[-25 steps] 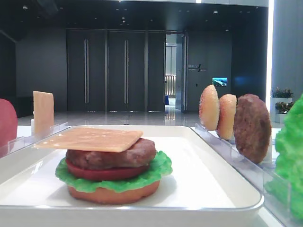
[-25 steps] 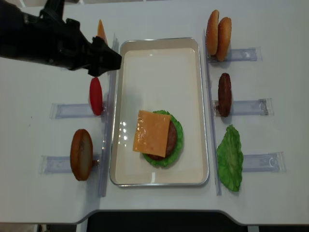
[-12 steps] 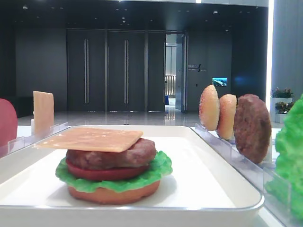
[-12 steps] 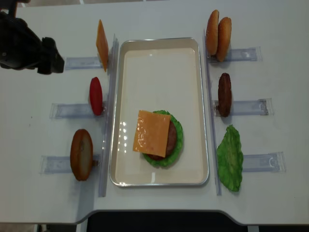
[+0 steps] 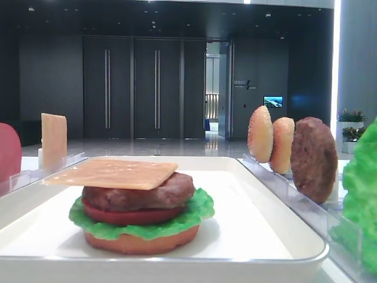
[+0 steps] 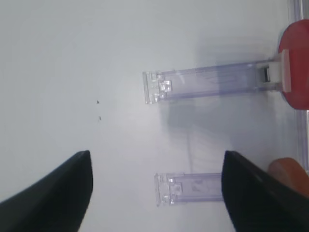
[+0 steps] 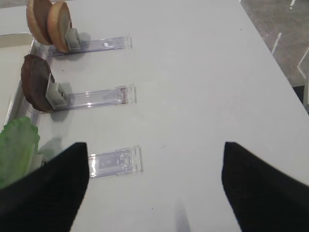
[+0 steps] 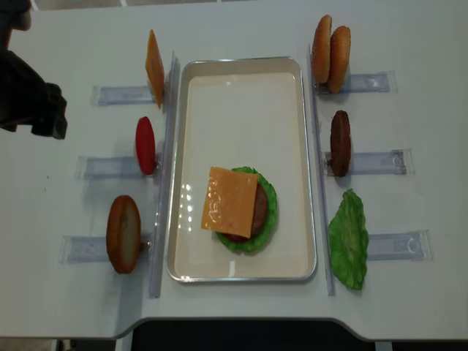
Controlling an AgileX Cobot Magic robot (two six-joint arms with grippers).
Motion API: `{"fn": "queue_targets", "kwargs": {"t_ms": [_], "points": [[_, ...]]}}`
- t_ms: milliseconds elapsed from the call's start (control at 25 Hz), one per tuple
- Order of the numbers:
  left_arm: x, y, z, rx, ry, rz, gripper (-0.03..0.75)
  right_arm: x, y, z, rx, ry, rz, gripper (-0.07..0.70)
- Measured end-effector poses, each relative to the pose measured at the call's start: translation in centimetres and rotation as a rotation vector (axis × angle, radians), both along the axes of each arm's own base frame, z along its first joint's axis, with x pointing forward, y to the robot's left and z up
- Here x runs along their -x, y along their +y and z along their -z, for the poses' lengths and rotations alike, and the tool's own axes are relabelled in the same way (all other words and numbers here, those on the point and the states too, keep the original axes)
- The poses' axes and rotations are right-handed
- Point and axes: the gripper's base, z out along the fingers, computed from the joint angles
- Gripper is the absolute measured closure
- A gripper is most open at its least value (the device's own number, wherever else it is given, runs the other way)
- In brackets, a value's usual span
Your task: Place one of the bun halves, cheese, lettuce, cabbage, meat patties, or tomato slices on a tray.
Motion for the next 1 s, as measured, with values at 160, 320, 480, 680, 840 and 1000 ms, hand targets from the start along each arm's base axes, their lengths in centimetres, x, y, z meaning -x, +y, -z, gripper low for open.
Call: {"fn": "queue_targets", "kwargs": {"t_ms": [160,320,480,680,840,1000], "points": [[0.8,0.1,0.0,0.0,0.053,-0.027,0.079,0.0,0.0,0.0,0.0,0.0,0.0,0.092],[3.2,0.2,-0.1,0.0,0.039,-0.027,0.079,0.0,0.0,0.0,0.0,0.0,0.0,0.092],[6.7,0.2,0.5,0.013,0.04,-0.036,0.079,0.0,0.0,0.0,0.0,0.0,0.0,0.092],[11.1,-0.1,1.6,0.065,0.015,-0.046,0.079,0.0,0.0,0.0,0.0,0.0,0.0,0.092],[14.1,-0.1,2.3,0.072,-0.039,-0.045,0.079,0.0,0.0,0.0,0.0,0.0,0.0,0.092],[16.8,-0.1,3.3,0.078,-0.106,-0.042,0.079,0.0,0.0,0.0,0.0,0.0,0.0,0.092]]}}
